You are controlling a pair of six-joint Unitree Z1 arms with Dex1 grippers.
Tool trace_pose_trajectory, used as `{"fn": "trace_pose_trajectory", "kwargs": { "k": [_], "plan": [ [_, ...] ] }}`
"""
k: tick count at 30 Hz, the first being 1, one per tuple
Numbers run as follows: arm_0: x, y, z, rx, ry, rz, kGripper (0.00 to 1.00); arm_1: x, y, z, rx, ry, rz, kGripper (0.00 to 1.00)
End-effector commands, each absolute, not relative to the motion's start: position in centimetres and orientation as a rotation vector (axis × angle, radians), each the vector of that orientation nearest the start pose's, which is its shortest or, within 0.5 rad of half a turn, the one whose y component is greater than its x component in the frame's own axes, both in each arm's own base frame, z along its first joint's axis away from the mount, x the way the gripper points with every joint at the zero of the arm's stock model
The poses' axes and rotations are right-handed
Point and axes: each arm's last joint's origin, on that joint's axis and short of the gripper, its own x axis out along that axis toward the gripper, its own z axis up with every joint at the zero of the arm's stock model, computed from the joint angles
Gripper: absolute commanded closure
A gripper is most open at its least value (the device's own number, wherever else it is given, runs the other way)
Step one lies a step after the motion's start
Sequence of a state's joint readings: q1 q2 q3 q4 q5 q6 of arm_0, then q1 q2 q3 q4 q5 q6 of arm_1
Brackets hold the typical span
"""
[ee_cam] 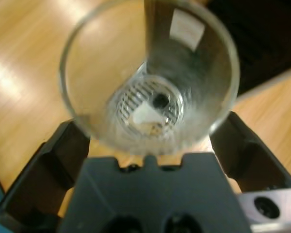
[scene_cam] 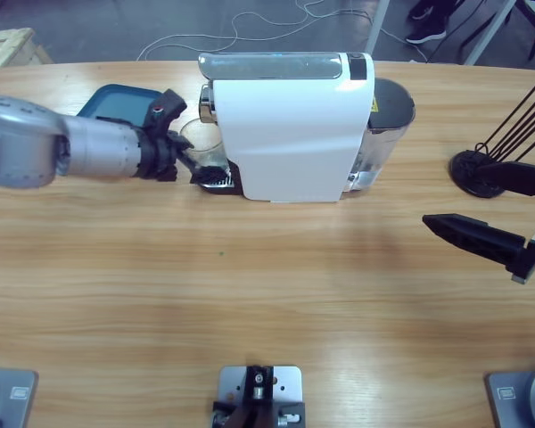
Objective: Pour coffee
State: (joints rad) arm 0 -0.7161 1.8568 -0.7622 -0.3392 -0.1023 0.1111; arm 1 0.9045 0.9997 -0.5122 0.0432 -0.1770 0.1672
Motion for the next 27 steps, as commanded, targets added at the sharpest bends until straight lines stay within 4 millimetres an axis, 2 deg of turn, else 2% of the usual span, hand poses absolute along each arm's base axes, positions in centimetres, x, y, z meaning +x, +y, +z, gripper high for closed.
{"fn": "trace_pose_trajectory", "kwargs": {
  "k": [1, 4, 6, 8, 9, 11, 13, 16, 21, 27],
  "plan": [
    [21.9, -19.3, 19.7, 0.344, 0.717, -0.771, 0.013, 8.7, 9.5, 28.5, -0.137, 0.543, 0.665, 0.000],
    [19.9, -17.6, 21.5, 0.322, 0.702, -0.764, 0.013, 9.4, 10.4, 29.8, -0.152, 0.572, 0.670, 0.000],
    [17.3, -15.3, 24.7, 0.276, 0.693, -0.754, 0.013, 10.3, 11.6, 30.8, -0.175, 0.619, 0.659, 0.000],
    [14.7, -13.1, 26.9, 0.260, 0.693, -0.746, 0.013, 11.6, 13.0, 32.2, -0.192, 0.675, 0.650, 0.001],
    [13.5, -12.1, 27.6, 0.265, 0.713, -0.742, 0.013, 12.4, 13.5, 33.1, -0.194, 0.699, 0.644, 0.095],
    [11.7, -10.4, 28.1, 0.283, 0.766, -0.737, 0.013, 14.3, 14.1, 34.9, -0.182, 0.724, 0.638, 0.620],
    [10.3, -9.2, 28.7, 0.278, 0.751, -0.737, 0.031, 16.5, 14.7, 36.7, -0.176, 0.741, 0.619, 0.984],
    [9.2, -7.8, 29.6, 0.288, 0.718, -0.671, 0.117, 20.5, 16.3, 38.1, -0.211, 0.795, 0.553, 1.000],
    [9.2, -7.6, 28.8, 0.266, 0.677, -0.639, 0.119, 27.1, 19.4, 39.9, -0.280, 0.865, 0.470, 1.000],
    [11.0, -9.1, 26.9, 0.273, 0.720, -0.627, 0.119, 32.0, 22.7, 39.1, -0.307, 0.945, 0.463, 1.000]
  ]
}}
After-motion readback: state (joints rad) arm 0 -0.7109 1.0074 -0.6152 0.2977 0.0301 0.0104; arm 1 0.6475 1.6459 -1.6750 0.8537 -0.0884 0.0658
